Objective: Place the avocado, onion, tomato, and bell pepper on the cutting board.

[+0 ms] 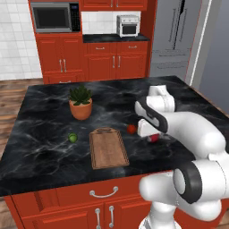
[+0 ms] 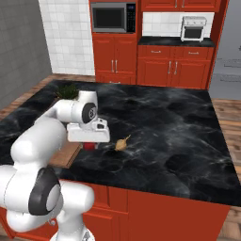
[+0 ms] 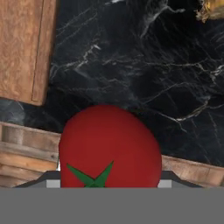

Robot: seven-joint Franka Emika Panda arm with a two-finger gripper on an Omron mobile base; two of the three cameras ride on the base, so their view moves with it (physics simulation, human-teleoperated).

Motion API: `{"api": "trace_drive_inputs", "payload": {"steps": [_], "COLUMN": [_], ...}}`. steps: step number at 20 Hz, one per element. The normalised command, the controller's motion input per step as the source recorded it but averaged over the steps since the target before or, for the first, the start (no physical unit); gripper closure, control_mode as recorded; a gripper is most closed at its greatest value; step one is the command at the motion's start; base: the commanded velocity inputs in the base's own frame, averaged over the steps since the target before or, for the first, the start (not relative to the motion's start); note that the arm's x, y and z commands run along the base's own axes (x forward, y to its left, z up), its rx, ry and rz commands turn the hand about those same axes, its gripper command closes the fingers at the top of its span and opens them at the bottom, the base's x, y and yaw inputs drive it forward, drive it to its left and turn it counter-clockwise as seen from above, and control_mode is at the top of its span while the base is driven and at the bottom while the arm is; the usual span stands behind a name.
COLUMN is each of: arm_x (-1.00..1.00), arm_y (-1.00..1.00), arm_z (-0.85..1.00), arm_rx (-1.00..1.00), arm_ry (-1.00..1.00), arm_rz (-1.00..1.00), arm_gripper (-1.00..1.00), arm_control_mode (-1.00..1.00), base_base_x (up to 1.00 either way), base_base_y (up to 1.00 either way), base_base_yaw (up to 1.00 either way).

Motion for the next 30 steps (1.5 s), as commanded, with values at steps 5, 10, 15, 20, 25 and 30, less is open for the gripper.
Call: {"api": "trace_drive_inputs", "payload": {"steps": [5,10,15,20,25,30], "arm_x": [0.0,0.0,0.0,0.14,0.4,0.56], "arm_y": [0.76,0.86,0.91,0.74,0.56,0.23], "arm_z": [0.12,0.0,0.0,0.0,0.0,-0.03], "arm_rx": [-0.04,-0.06,-0.05,0.0,0.0,0.0], "arm_ry": [0.0,0.0,-0.01,-0.03,-0.05,-0.02], "arm_rz": [0.11,0.1,0.1,0.1,0.09,0.08], "arm_gripper": [1.0,1.0,1.0,1.0,1.0,1.0], "arm_control_mode": [-1.0,-1.0,-1.0,-1.0,-1.0,-1.0], "base_base_x": [0.0,0.0,0.0,0.0,0.0,0.0], "base_base_y": [0.0,0.0,0.0,0.0,0.0,0.0], "base_base_yaw": [0.0,0.0,0.0,0.0,0.0,0.0]}}
